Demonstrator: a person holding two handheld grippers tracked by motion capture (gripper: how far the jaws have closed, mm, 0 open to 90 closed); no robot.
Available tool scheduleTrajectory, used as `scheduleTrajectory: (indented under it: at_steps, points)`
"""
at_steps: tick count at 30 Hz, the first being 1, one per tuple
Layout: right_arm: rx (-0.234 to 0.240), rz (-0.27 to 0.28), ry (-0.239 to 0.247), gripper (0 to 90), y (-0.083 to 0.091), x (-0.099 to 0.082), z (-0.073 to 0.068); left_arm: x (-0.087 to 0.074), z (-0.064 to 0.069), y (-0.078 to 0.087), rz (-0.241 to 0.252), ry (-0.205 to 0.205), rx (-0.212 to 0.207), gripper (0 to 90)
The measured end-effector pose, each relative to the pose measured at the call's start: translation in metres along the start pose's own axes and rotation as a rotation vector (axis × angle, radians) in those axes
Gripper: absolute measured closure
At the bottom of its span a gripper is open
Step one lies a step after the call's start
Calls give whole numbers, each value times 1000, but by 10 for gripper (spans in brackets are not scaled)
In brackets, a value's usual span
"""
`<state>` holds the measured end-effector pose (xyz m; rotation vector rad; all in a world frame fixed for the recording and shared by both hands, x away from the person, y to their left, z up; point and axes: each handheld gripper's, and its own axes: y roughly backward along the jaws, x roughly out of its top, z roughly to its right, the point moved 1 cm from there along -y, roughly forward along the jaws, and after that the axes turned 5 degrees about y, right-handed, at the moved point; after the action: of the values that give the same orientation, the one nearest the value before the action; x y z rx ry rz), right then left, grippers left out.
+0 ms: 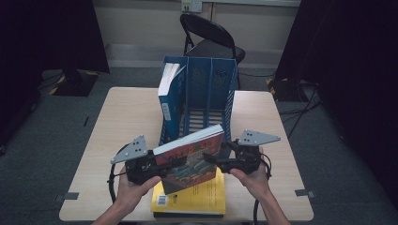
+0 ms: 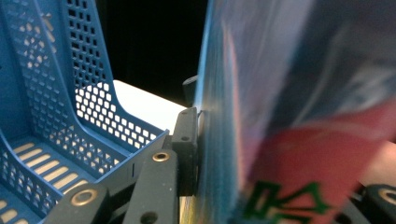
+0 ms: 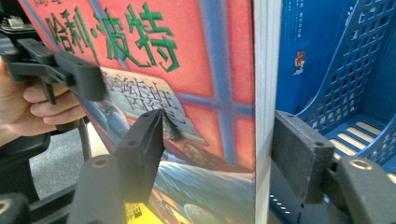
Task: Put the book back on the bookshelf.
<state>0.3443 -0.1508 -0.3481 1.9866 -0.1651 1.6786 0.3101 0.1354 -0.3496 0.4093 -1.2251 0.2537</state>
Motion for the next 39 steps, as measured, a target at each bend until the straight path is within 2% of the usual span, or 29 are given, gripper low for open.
scheduleTrajectory:
  at_steps: [3, 5, 8, 14, 16, 17, 19, 23, 24, 27, 29, 31, 32, 33, 36, 39]
  points:
    - [2, 1, 0, 382, 1, 0, 0, -6, -1, -9, -40, -2, 8, 682]
    - [-3, -2, 2, 377, 0, -1, 0, -8, -2, -10, -29, 10, 4, 676]
    - [3, -3, 3, 383, 1, -1, 0, -7, -4, -9, -42, -8, -3, 695]
    - [-8, -12, 4, 386, 1, 0, 0, -7, -3, -11, -36, -8, 10, 698]
    - [-7, -14, 9, 392, 1, 0, -1, -7, -3, -11, -19, 11, 9, 681]
    - [-8, -15, 9, 396, 1, 0, -1, -6, -2, -11, -22, 9, 26, 690]
    - [-14, -22, 13, 403, 1, 0, -1, -5, -2, -12, -23, 13, 19, 701]
    - [-17, -22, 11, 405, 1, 0, 0, -5, 0, -12, -30, -12, 36, 726]
    - [-17, -20, 14, 404, 0, 0, 0, -5, 1, -13, -29, -8, 38, 732]
    - [-26, -16, 16, 403, 0, -1, 1, -5, 1, -13, -25, 7, 54, 736]
    - [-67, -40, 35, 407, -2, -1, 0, -4, 0, -12, -24, 14, 82, 740]
    - [-77, -50, 38, 378, -3, -1, -1, -4, 0, -12, -21, 19, 94, 742]
    - [-64, -50, 19, 380, -2, -2, -1, -4, -2, -10, -20, 27, 111, 744]
    - [-69, -49, 20, 377, -2, -2, -1, -3, -3, -9, -21, 32, 123, 744]
    - [-79, -56, 13, 366, 2, -5, 0, -1, -6, -5, -31, 46, 131, 744]
    - [-97, -71, 0, 362, 7, -12, 2, 0, -7, -1, -37, 42, 149, 745]
